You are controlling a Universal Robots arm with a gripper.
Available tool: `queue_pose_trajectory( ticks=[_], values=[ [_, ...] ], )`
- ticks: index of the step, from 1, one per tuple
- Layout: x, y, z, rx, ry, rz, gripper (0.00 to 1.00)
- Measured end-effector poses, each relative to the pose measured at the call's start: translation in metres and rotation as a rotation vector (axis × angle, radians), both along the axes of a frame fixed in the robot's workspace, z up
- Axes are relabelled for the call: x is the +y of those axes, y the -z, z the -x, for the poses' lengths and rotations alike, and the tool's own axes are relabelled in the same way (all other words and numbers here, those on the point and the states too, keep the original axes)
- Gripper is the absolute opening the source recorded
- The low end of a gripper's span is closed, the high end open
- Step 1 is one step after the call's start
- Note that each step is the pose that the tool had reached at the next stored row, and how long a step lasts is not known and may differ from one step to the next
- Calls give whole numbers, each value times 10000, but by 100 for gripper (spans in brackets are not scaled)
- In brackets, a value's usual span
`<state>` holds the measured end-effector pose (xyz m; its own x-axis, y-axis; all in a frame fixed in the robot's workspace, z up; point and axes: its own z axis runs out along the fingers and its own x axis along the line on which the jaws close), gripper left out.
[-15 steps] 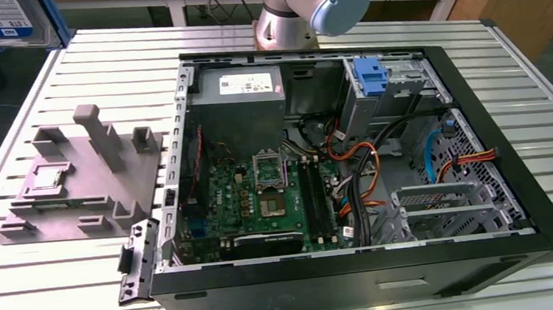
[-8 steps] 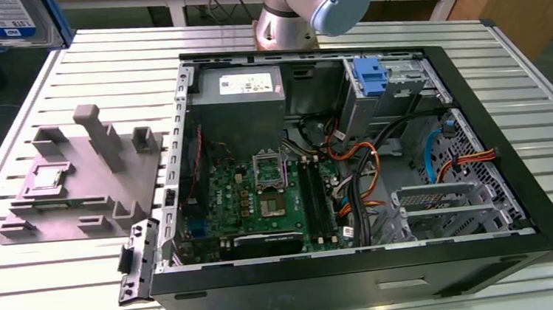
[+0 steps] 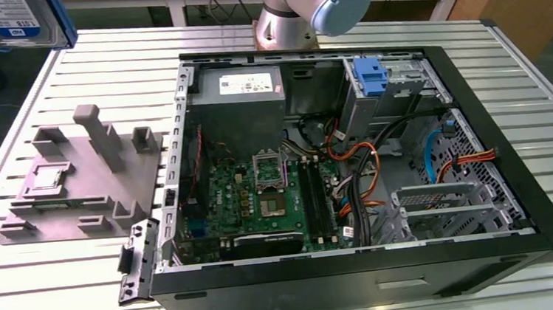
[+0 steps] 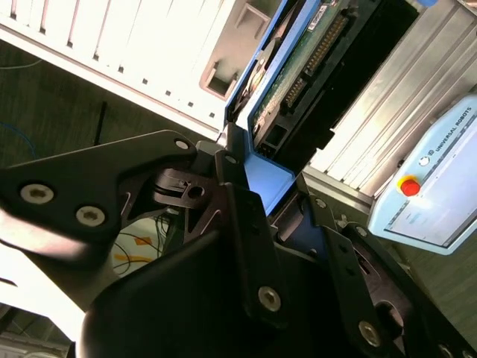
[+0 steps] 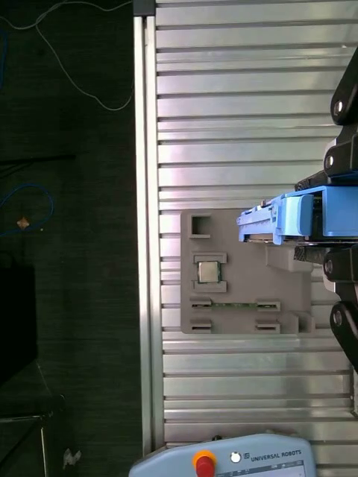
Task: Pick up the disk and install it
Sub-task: 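Pick up the disk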
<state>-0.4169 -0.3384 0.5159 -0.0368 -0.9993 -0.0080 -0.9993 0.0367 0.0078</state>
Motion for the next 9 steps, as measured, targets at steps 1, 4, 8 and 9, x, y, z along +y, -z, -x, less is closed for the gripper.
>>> queue_pose_trajectory(
  ticks=[1, 4, 8, 9],
  values=[
    [0, 0, -5, 0, 0, 0, 36],
    [0, 0, -17, 1, 0, 0, 36],
    [0, 0, -33, 0, -1, 0, 36],
    [0, -1, -37, 1, 0, 0, 36]
  ],
)
